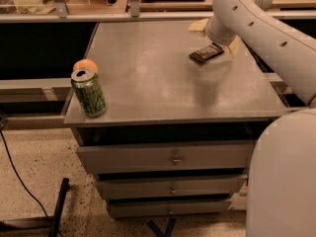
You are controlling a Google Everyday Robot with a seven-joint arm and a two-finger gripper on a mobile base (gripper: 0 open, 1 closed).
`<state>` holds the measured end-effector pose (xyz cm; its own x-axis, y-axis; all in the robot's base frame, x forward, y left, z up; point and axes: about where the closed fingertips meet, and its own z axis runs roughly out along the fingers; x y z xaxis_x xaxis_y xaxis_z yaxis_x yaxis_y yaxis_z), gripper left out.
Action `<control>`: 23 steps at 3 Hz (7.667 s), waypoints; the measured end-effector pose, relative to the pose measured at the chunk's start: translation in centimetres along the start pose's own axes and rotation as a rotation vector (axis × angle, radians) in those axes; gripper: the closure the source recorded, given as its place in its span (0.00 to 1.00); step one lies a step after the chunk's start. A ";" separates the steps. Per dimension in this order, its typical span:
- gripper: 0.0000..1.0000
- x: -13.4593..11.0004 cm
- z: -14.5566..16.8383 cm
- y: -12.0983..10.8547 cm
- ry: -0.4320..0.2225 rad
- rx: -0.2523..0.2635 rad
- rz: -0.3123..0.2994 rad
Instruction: Move rxbar chocolate near green can
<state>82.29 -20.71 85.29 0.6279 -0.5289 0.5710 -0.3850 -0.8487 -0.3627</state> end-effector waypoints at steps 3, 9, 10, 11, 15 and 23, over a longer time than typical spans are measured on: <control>0.00 3.0 0.7 0.4 -0.061 0.052 -0.135; 0.05 -0.7 3.6 0.2 -0.179 0.092 -0.321; 0.23 -1.0 3.9 0.2 -0.185 0.089 -0.339; 0.46 -0.8 3.6 0.1 -0.185 0.089 -0.339; 1.00 -0.3 3.0 -0.3 -0.185 0.089 -0.339; 1.00 -0.3 3.0 -0.3 -0.186 0.090 -0.339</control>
Offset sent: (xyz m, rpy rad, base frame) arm 0.0417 -0.0305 0.0328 -0.0397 0.0066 0.1598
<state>84.20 -20.26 83.03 0.8240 -0.2017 0.5294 -0.0795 -0.9664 -0.2444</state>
